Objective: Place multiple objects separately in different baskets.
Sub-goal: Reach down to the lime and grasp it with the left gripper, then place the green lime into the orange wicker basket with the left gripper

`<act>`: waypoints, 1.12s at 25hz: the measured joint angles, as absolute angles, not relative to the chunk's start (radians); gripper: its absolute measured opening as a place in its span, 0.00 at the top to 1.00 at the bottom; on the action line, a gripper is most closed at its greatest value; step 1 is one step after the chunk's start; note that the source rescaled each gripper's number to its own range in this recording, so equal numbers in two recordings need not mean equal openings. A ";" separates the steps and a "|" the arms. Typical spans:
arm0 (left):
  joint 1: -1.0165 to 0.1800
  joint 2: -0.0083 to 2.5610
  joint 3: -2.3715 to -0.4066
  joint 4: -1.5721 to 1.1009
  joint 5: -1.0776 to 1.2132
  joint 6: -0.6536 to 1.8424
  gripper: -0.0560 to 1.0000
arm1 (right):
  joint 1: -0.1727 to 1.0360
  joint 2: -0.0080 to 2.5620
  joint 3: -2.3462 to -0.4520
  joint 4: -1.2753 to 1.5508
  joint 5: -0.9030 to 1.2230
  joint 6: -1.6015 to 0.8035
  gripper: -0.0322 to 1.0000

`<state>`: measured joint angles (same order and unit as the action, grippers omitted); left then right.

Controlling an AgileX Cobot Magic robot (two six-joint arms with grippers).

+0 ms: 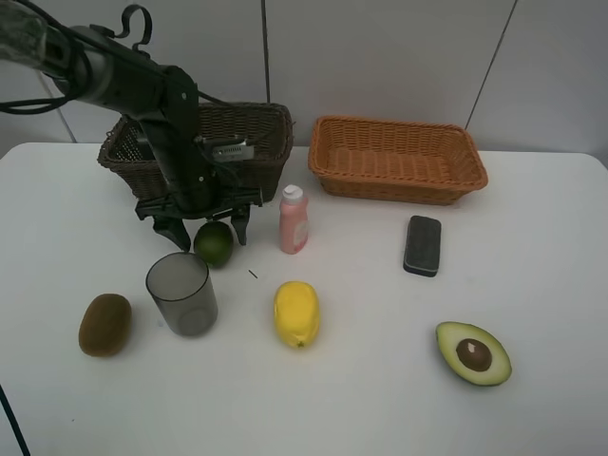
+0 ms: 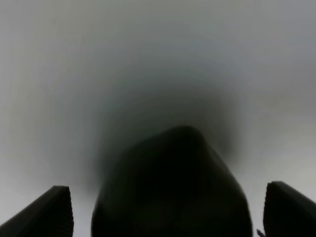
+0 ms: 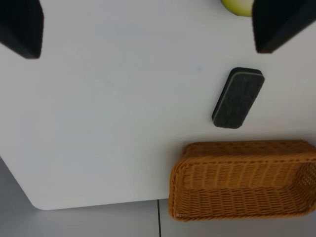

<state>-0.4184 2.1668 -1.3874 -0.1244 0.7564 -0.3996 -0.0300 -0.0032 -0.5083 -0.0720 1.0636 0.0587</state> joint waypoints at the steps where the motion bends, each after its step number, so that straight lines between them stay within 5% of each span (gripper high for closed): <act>1: -0.418 2.171 -1.387 -0.124 0.756 -0.400 0.01 | -0.030 -0.003 -0.508 -0.072 1.064 0.059 0.00; 4: -0.418 2.173 -1.388 -0.124 0.757 -0.401 0.08 | -0.030 -0.003 -0.508 -0.072 1.064 0.059 0.00; 7: -0.418 2.173 -1.388 -0.125 0.759 -0.404 0.47 | -0.030 -0.003 -0.508 -0.072 1.064 0.059 0.00; 16: -0.418 2.086 -1.475 -0.124 0.904 -0.330 0.46 | -0.030 -0.003 -0.508 -0.072 1.064 0.059 0.00; 28: -0.507 2.238 -2.043 -0.369 0.866 -0.008 0.46 | -0.030 -0.003 -0.508 -0.072 1.064 0.059 0.00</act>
